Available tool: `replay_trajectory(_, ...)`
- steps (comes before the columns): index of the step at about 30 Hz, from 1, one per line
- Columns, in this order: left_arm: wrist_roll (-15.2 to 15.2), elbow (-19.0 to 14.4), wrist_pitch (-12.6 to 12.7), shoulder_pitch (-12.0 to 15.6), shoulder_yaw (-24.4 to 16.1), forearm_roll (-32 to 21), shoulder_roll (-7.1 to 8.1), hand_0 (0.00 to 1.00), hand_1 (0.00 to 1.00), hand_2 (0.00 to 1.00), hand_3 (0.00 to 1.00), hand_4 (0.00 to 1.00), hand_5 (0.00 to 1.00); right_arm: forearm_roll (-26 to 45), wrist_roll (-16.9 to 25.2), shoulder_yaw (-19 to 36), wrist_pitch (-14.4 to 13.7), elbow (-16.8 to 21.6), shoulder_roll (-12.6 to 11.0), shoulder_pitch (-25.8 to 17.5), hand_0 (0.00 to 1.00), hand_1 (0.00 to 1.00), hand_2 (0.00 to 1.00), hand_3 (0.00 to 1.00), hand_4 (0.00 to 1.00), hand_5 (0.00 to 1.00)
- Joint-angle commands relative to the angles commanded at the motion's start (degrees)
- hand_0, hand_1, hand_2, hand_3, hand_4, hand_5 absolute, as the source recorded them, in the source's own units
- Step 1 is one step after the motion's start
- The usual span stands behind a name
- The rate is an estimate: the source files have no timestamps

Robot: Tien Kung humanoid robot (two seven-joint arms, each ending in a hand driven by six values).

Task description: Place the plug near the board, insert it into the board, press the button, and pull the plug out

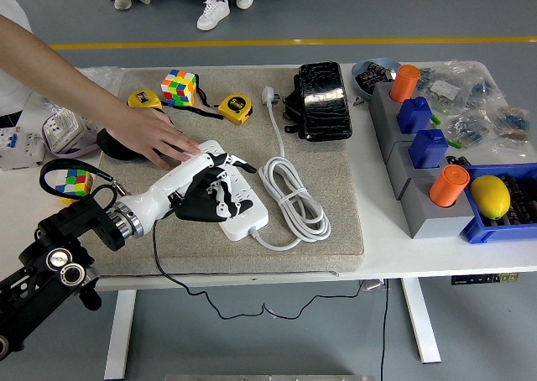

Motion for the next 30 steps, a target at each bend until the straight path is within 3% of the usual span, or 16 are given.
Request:
replay_trajectory(2,4.8,-0.4,-4.0,0.1,0.5,4.7,-0.1,0.059,0.075,0.152,0.998,0.62,0.002,0.0,0.0,0.0,0.0,0.0,0.0,0.0,0.549,0.595,0.538,0.509,0.839,0.363)
replay_trajectory(4,8.6,-0.5,-4.8,0.1,1.3,7.7,-0.19,0.059,0.075,0.152,0.998,0.62,0.002,0.1,0.0,0.1,0.0,0.0,0.1,0.0,0.549,0.595,0.538,0.509,0.839,0.363)
replay_trajectory(5,9.5,-0.5,-4.9,0.1,1.6,8.2,-0.24,0.06,0.075,0.148,0.998,0.736,0.002,0.0,0.0,0.1,0.0,0.0,0.1,0.0,0.546,0.595,0.538,0.509,0.839,0.363)
replay_trajectory(7,10.7,-0.4,-5.3,0.0,2.2,9.0,-0.31,0.06,0.075,0.148,0.998,0.736,0.002,0.0,0.0,0.1,0.0,0.0,0.1,0.0,0.546,0.595,0.538,0.509,0.839,0.363)
replay_trajectory(13,11.9,-0.1,-6.1,-0.3,2.8,9.3,-0.43,0.06,0.075,0.149,0.998,0.75,0.002,0.0,0.0,0.2,-0.1,0.1,0.0,0.0,0.549,0.595,0.538,0.509,0.839,0.363)
replay_trajectory(30,10.9,2.7,-5.1,-1.7,4.9,8.2,-1.52,0.061,0.078,0.15,0.983,0.755,0.002,0.0,0.0,0.2,0.0,0.0,0.1,0.1,0.549,0.595,0.537,0.509,0.839,0.363)
